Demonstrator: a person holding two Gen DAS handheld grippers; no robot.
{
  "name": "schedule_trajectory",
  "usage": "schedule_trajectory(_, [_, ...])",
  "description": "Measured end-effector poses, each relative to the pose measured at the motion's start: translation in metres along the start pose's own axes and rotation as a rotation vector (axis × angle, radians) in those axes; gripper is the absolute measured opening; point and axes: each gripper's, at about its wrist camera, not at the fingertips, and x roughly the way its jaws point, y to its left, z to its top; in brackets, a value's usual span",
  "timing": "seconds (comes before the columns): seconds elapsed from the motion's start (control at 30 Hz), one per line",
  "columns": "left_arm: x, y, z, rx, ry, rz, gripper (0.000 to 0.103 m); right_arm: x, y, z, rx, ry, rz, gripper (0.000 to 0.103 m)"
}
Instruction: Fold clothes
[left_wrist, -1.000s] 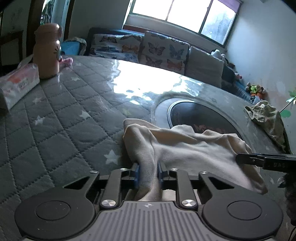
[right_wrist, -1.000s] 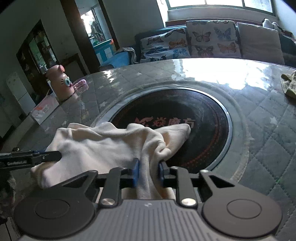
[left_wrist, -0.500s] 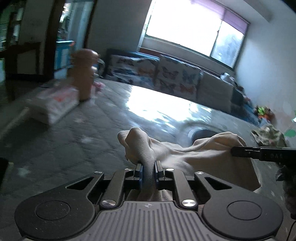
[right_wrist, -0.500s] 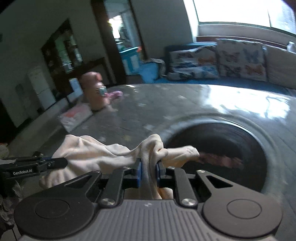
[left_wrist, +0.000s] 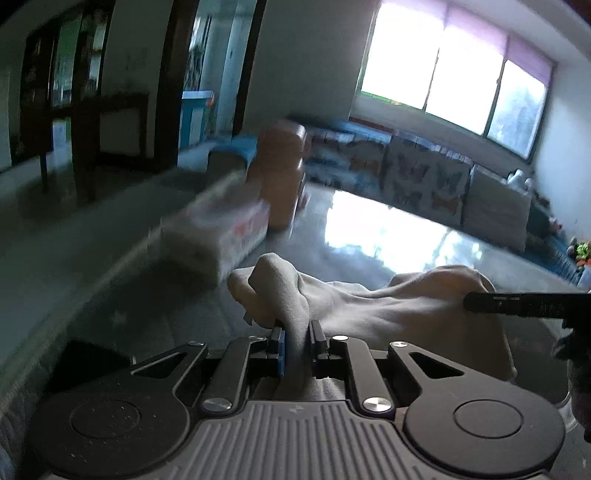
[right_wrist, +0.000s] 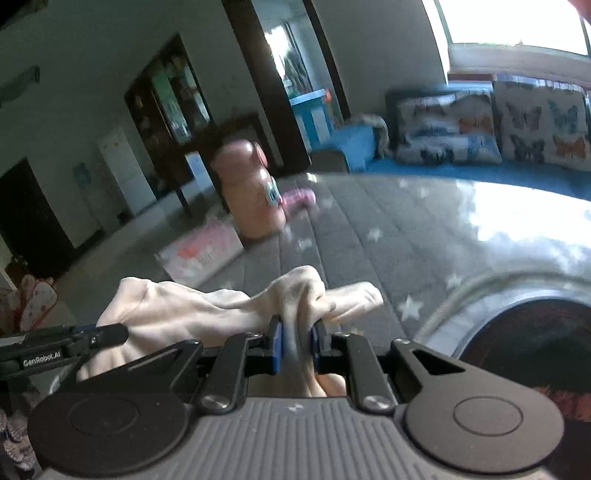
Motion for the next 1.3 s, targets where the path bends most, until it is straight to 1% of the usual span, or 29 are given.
schedule_trajectory(0.07, [0.007,0.003,-0.004,-0.005,0.029,0.023,0.02,0.005,0.002,-0.005,-0.042,0.02,-0.048,0.029])
schedule_trajectory(0.13, [0.007,0.006,-0.006,-0.011,0.031,0.037,0.023,0.003,0.003,-0.009,-0.08,0.013,-0.084,0.029])
schedule_trajectory(0.23, [0.0,0.005,0.001,-0.008,-0.006,0.049,0.034,-0.003,0.001,-0.009,-0.096,0.002,-0.094,0.029])
schedule_trajectory(0.37, [-0.002,-0.004,0.013,0.032,-0.051,0.037,0.035,-0.004,0.005,-0.005,-0.11,-0.033,-0.09,0.029])
schedule_trajectory(0.43, [0.005,-0.009,0.018,0.046,-0.047,0.022,0.035,-0.005,0.005,-0.004,-0.104,-0.038,-0.076,0.029])
schedule_trajectory(0.47, [0.01,-0.012,0.019,0.053,-0.042,0.017,0.035,-0.005,0.006,-0.003,-0.1,-0.039,-0.067,0.031])
schedule_trajectory(0.5, [0.014,-0.016,0.021,0.06,-0.036,0.012,0.036,-0.005,0.003,-0.002,-0.085,-0.035,-0.057,0.037])
schedule_trajectory(0.53, [0.019,-0.018,0.021,0.067,-0.03,0.006,0.037,-0.003,-0.001,0.0,-0.065,-0.028,-0.05,0.049])
schedule_trajectory(0.57, [0.023,-0.021,0.021,0.073,-0.02,-0.004,0.039,-0.001,-0.005,0.001,-0.046,-0.021,-0.051,0.053])
schedule_trajectory(0.63, [0.033,-0.026,0.02,0.086,-0.002,-0.024,0.041,0.006,-0.015,0.003,-0.008,0.0,-0.042,0.054])
schedule_trajectory(0.67, [0.037,-0.029,0.019,0.091,0.009,-0.034,0.041,0.009,-0.02,0.004,0.014,0.011,-0.028,0.058])
schedule_trajectory(0.73, [0.045,-0.036,0.016,0.103,0.028,-0.051,0.041,0.019,-0.03,0.007,0.062,0.035,-0.004,0.063])
schedule_trajectory(0.77, [0.048,-0.039,0.016,0.108,0.033,-0.054,0.041,0.025,-0.034,0.008,0.089,0.043,0.004,0.063])
schedule_trajectory(0.93, [0.065,-0.045,0.012,0.118,0.069,-0.054,0.043,0.052,-0.058,0.013,0.234,0.1,0.101,0.063])
schedule_trajectory(1.0, [0.07,-0.045,0.011,0.121,0.082,-0.052,0.044,0.063,-0.065,0.012,0.273,0.121,0.122,0.061])
schedule_trajectory(1.1, [0.073,-0.048,0.01,0.127,0.091,-0.057,0.045,0.07,-0.068,0.013,0.286,0.111,0.162,0.047])
schedule_trajectory(1.13, [0.073,-0.05,0.011,0.133,0.088,-0.065,0.046,0.071,-0.068,0.014,0.295,0.105,0.18,0.033])
schedule_trajectory(1.17, [0.073,-0.052,0.011,0.14,0.084,-0.072,0.048,0.072,-0.068,0.015,0.303,0.099,0.198,0.024])
schedule_trajectory(1.2, [0.073,-0.054,0.012,0.149,0.081,-0.078,0.048,0.073,-0.068,0.016,0.311,0.093,0.216,0.023])
schedule_trajectory(1.27, [0.073,-0.059,0.013,0.17,0.077,-0.081,0.049,0.06,-0.062,0.017,0.271,0.023,0.263,0.02])
schedule_trajectory(1.3, [0.074,-0.061,0.014,0.176,0.079,-0.082,0.05,0.053,-0.057,0.017,0.233,-0.018,0.276,0.02])
